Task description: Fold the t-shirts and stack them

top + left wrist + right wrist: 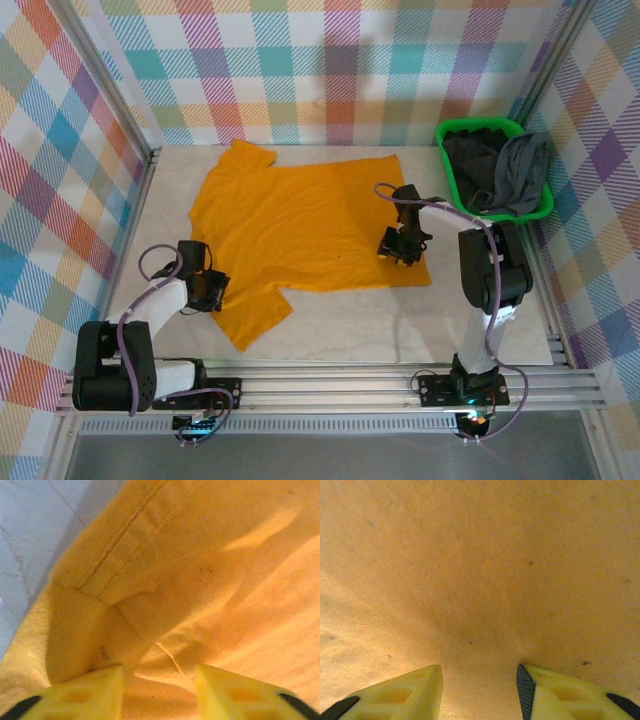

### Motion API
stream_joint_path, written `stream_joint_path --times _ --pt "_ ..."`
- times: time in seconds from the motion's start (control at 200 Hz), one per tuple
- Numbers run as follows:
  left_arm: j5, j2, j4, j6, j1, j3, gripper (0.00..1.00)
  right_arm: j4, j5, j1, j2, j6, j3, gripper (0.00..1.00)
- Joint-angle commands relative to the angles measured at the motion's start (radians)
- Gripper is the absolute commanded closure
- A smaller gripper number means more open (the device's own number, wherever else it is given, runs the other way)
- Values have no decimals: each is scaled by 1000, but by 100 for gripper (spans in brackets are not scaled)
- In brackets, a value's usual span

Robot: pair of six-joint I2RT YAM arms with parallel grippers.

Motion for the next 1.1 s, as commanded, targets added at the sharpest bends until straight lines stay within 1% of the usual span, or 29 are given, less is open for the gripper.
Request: stream_joint_path --times 0.0,0.04,0.085,0.135,0.2,0.28,0.335,0.46,0.55,0.685,0.815,0.915,0.98,1.055,1.095 --pt "-113 -111 -285 31 -53 80 48 -30 27 -2 -91 -22 -46 53" --pt "-151 -171 -384 33 -79 113 47 -19 23 -2 -140 -27 -56 53" --pt "-159 -225 -475 37 -107 132 49 -19 18 -2 -192 -35 -63 52" --pt "-141 -262 -561 35 -148 129 51 -26 11 -2 -248 -40 -69 52" --pt "-102 -293 -642 31 -210 103 52 -30 -17 -1 -309 -41 -84 52" --pt "-76 -347 -685 -12 -304 56 52 -42 -51 1 -365 -34 -113 51" --pt "-45 -379 -664 -56 -352 11 52 -45 -81 0 -399 -25 -146 50" --pt "13 -379 -514 -126 -413 -78 50 -23 -144 0 -483 -14 -236 48" --pt "22 -313 -417 -142 -439 -97 50 -16 -168 0 -529 -5 -295 48" --pt "12 -205 -351 -115 -445 -102 53 -22 -179 0 -567 -4 -366 48" --pt "-1 -162 -287 -114 -446 -132 62 -28 -163 0 -607 12 -418 48" --pt "-34 -135 -259 -108 -446 -132 77 -40 -113 -3 -636 29 -444 48" --pt "-50 -129 -254 -103 -446 -125 86 -53 -49 -13 -654 51 -469 50" --pt "-67 -142 -271 -95 -449 -113 100 -41 21 -45 -681 91 -520 51" --pt "-76 -155 -301 -88 -448 -103 100 -18 33 -74 -698 109 -551 52"
